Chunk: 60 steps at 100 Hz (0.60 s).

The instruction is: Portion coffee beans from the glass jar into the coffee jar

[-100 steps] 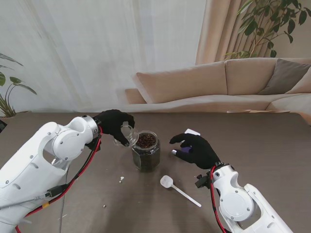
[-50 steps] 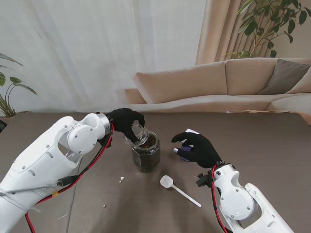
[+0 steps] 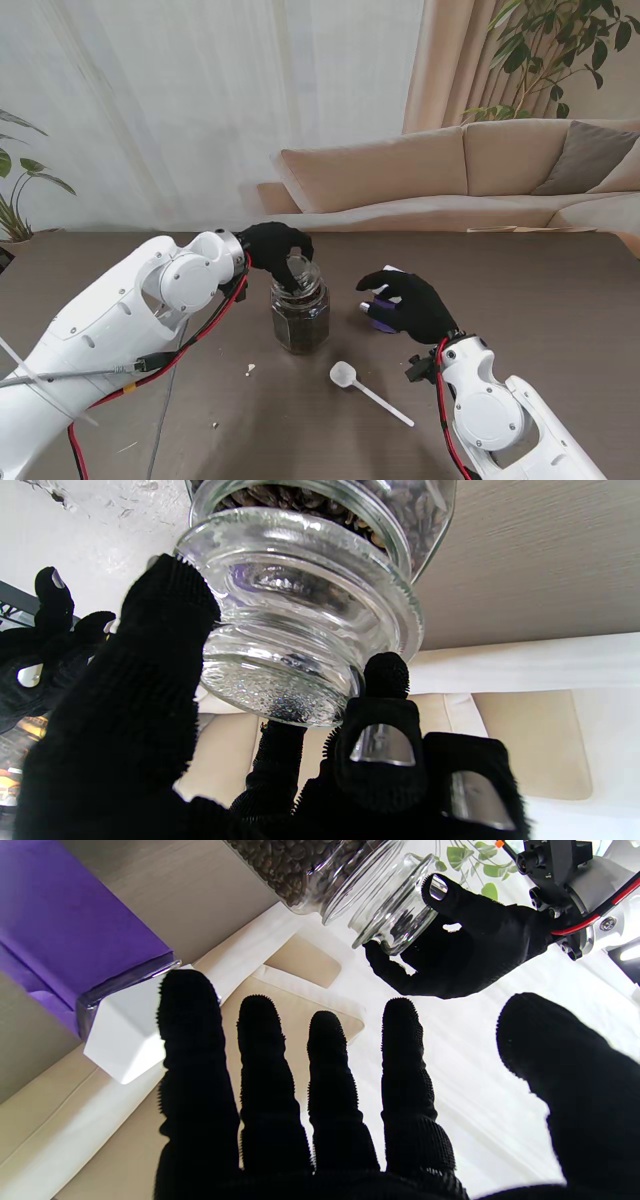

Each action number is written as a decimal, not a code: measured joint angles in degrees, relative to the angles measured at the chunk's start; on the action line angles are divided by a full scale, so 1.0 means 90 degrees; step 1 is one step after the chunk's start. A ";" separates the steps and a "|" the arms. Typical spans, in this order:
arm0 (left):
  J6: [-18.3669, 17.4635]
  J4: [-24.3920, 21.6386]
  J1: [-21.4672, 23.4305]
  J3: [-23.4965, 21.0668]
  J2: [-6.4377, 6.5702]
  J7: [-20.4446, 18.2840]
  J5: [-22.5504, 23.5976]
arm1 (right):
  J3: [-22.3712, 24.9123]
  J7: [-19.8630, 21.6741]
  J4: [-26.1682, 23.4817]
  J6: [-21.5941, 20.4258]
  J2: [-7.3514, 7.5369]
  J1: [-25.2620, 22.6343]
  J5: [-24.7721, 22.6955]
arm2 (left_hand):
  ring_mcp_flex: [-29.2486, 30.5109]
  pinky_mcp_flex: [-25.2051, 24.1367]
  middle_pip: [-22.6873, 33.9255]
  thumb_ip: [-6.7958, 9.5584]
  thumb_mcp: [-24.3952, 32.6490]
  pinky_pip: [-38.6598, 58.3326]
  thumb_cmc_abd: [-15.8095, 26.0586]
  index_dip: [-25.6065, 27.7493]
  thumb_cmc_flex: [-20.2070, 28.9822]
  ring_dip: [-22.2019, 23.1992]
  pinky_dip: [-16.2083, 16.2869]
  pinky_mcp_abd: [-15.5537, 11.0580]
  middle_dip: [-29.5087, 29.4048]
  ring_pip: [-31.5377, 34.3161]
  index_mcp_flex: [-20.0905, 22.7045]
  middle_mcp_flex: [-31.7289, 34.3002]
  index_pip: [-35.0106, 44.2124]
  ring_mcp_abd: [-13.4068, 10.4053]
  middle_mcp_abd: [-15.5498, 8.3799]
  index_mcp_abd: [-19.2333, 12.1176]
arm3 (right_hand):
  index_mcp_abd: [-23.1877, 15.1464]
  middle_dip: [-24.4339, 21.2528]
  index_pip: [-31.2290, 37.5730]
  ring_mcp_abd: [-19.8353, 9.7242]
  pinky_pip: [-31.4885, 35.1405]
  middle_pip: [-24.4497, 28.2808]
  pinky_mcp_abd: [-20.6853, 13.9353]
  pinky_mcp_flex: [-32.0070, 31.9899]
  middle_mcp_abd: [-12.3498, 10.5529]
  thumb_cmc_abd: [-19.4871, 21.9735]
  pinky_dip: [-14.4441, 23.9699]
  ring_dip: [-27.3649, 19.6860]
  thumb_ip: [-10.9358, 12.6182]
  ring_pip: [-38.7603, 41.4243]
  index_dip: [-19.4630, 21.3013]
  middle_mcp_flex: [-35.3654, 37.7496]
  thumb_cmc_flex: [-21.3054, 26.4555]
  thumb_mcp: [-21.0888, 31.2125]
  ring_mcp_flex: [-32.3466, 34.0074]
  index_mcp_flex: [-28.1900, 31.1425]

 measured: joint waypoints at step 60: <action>-0.0019 0.0371 -0.0212 0.0404 -0.0123 0.0283 -0.0091 | 0.0007 -0.0005 0.0024 -0.0003 -0.0006 0.0017 0.0023 | 0.0000 0.0000 0.0002 0.0000 0.0001 0.0003 0.0000 0.0000 0.0000 0.0000 -0.0066 0.0010 0.0161 0.0000 0.0000 0.0000 0.0019 0.0012 0.0000 0.0005 | 0.0042 0.0000 0.0000 0.0000 0.0000 0.0000 0.0001 0.0000 0.0004 0.0001 0.0000 0.0000 0.0000 0.0000 0.0000 0.0000 0.0000 0.0000 0.0000 0.0000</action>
